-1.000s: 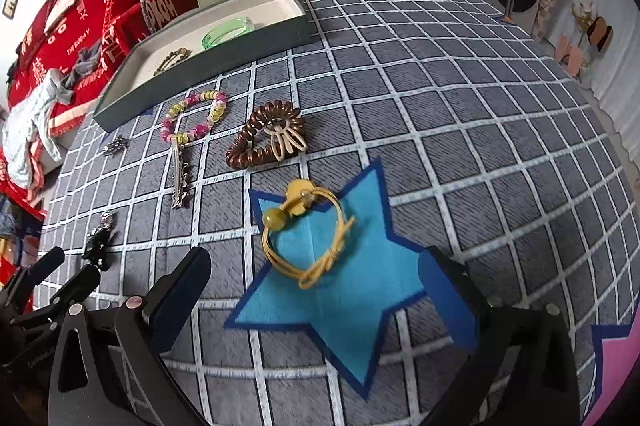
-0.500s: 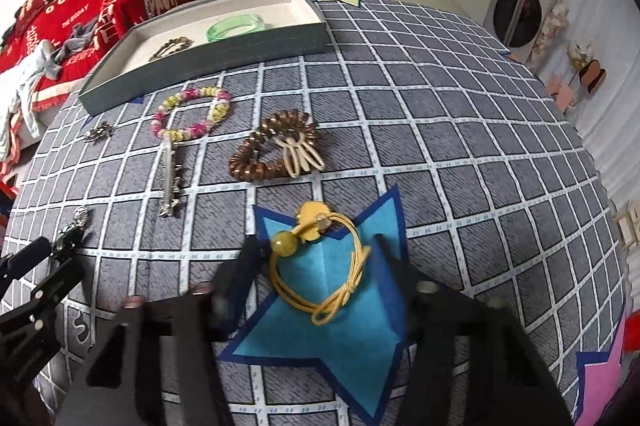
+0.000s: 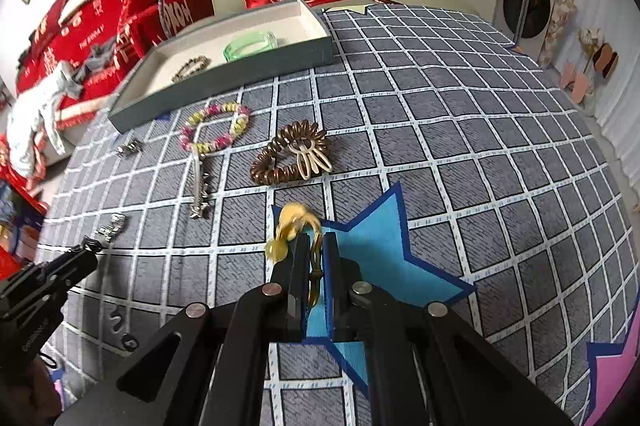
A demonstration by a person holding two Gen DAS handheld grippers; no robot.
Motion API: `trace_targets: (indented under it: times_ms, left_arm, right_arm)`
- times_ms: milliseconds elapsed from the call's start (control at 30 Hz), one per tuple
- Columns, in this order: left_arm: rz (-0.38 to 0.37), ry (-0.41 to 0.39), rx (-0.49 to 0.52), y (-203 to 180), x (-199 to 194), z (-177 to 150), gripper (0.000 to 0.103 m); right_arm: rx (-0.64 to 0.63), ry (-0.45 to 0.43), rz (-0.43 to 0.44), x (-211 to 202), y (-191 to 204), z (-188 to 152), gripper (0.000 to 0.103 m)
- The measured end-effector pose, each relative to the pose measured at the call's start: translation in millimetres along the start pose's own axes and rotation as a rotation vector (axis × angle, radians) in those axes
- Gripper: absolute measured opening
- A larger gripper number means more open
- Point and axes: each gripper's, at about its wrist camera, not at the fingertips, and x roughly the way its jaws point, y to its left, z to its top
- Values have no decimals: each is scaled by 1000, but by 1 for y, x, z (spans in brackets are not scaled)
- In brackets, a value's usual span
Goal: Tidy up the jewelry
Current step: 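Grasp the yellow cord bracelet with the right tool while the left tool grasps the black hair clip, then carry both items into the white tray and lower them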
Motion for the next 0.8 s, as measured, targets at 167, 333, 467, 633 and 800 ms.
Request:
trace_targets:
  times_ms: [167,333,467,633,800]
  left_arm:
    - [-15,-21,6,-1,-11,4,32]
    - [-26,-41,11,-1,-21,10,32]
    - [-36,-54,11,-1,-27,15,32]
    - [-42,-79,18,-1,-34,26,32]
    - [-57,-88,8,4,-36,48,32]
  right_arm:
    - [17,-10,48,-11,-1,-1,6]
    - [11,-24,73,-23,-1,-1,6]
    - [23,-36,99,-33,-2,4,6]
    - [33,-44,130,-42,-3,15,6]
    - [37,-55,166,-47,-1,36,6]
